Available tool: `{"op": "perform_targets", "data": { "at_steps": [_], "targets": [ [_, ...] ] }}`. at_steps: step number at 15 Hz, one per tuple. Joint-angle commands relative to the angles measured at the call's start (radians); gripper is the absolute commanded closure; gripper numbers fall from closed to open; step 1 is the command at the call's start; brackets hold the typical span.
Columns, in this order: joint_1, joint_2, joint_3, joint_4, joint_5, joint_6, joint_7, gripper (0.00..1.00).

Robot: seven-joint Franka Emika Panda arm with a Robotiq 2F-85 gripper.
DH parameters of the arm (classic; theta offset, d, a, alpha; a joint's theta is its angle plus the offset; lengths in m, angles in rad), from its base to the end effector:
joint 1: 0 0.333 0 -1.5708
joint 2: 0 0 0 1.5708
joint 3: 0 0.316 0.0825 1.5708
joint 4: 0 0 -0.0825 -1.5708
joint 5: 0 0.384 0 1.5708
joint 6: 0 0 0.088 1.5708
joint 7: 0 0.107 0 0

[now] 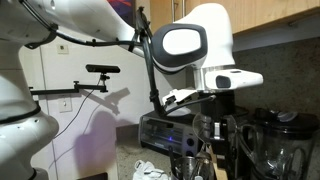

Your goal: Use the wooden fork to stir the pot and put it back

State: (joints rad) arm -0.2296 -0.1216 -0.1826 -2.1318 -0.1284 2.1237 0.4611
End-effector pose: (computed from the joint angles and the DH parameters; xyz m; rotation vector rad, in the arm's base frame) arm 0.4789 -0.2182 0.4708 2.8009 -1.2038 0.1744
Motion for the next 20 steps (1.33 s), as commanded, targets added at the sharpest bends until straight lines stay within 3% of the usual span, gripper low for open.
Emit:
{"op": "perform_targets", "data": {
  "at_steps": [1, 4, 8, 14, 20],
  "targets": [
    [0.001, -0.005, 0.004, -0.013, 0.018, 0.045, 0.034, 0.93],
    [0.012, -0.004, -0.004, -0.031, 0.132, 0.048, -0.018, 0.94],
    [0.020, 0.006, -0.006, -0.011, 0.234, -0.059, -0.125, 0.94],
    [0.019, 0.021, 0.014, 0.074, 0.084, -0.282, -0.092, 0.94],
    [0.020, 0.014, 0.039, 0.077, -0.140, -0.255, 0.062, 0.94]
  ]
}}
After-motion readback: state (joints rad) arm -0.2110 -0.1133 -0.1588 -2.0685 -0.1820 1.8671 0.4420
